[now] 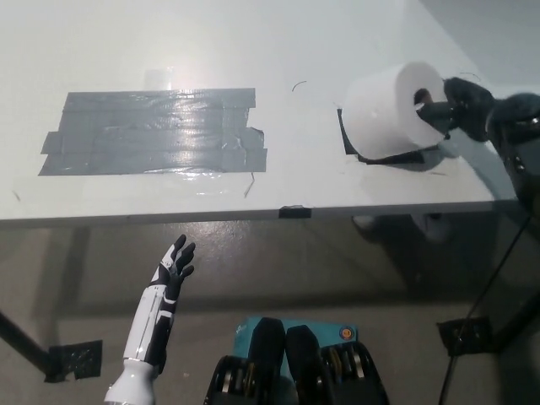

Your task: A toilet paper roll is kept on the black spot on the desk infront of the robot and the robot inserts its right thumb into the hole in the centre to grab the roll. Then it passes the roll to a person.

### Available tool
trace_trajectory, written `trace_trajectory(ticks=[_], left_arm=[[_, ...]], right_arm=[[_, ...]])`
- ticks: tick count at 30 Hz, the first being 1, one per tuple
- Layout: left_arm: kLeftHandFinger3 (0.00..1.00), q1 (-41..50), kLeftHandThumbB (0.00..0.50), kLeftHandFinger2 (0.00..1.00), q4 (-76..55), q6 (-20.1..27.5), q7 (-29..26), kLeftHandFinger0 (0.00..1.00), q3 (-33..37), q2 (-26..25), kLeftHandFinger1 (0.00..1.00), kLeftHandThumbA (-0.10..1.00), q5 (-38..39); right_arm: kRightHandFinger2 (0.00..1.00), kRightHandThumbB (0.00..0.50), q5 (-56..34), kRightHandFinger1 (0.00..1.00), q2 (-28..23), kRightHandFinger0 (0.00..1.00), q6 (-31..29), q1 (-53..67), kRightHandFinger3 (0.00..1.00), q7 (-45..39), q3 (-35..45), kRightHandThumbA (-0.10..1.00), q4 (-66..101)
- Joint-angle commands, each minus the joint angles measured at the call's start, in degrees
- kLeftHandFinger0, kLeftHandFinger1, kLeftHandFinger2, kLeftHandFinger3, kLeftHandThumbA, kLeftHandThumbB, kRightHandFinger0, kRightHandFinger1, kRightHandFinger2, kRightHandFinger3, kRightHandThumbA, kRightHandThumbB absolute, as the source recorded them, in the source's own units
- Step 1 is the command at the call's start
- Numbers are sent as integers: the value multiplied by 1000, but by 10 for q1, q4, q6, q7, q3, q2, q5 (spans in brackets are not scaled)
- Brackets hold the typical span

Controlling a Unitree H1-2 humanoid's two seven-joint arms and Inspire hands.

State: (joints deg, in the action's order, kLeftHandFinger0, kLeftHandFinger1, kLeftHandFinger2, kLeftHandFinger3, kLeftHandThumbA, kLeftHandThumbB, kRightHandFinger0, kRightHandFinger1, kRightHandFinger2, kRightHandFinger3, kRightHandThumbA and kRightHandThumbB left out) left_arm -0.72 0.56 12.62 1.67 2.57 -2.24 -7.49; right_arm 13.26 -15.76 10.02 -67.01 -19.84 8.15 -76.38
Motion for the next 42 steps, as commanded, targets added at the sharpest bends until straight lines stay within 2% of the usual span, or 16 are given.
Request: trace_trajectory(ticks=[1,4,7,9,14,18,20,29,34,40,42], left_arm=[[1000,-14,147,1000,-14,4,-4,1000,-1,-4,1000,1000,-2],[1000,-15,148,1000,-14,5,-5,1000,-1,-5,1000,1000,-7],[1000,-17,158,1000,-13,5,-6,1000,-1,-4,1000,1000,-6],[1000,-17,148,1000,-13,6,-7,1000,-1,-4,1000,1000,-8],[1000,-17,157,1000,-15,1,-8,1000,-2,-4,1000,1000,-8],[1000,-17,139,1000,-16,4,-8,1000,-2,-4,1000,1000,-7],[1000,-18,144,1000,-15,5,-7,1000,-2,-4,1000,1000,-5],[1000,-16,133,1000,-12,7,-5,1000,0,-7,1000,1000,-7],[1000,-18,134,1000,-15,4,-5,1000,1,-5,1000,1000,-7],[1000,-22,132,1000,-15,3,-4,1000,2,-7,1000,1000,-10],[1000,-22,142,1000,-15,3,-6,1000,2,-8,1000,1000,-17]], right_arm=[[725,166,-342,358,3,0,85,-30,1000,-62,287,-100,42],[763,148,-357,373,20,0,100,-22,1000,-61,319,-100,75],[779,148,-364,390,37,0,125,-11,1000,-72,333,-100,118],[789,149,-366,401,51,0,142,-5,1000,-68,342,-100,149],[770,124,-382,434,75,0,169,2,1000,-60,359,-100,203],[749,123,-398,429,86,0,169,6,1000,-57,358,-100,226],[747,109,-411,425,91,0,169,9,1000,-57,354,-100,235],[726,121,-466,416,117,0,169,36,1000,-36,306,-100,310],[768,92,-497,437,117,0,169,40,1000,-21,284,-100,324],[752,93,-536,431,116,0,169,48,1000,-2,255,-100,343],[764,76,-546,439,113,0,169,51,1000,-6,245,-100,346]])
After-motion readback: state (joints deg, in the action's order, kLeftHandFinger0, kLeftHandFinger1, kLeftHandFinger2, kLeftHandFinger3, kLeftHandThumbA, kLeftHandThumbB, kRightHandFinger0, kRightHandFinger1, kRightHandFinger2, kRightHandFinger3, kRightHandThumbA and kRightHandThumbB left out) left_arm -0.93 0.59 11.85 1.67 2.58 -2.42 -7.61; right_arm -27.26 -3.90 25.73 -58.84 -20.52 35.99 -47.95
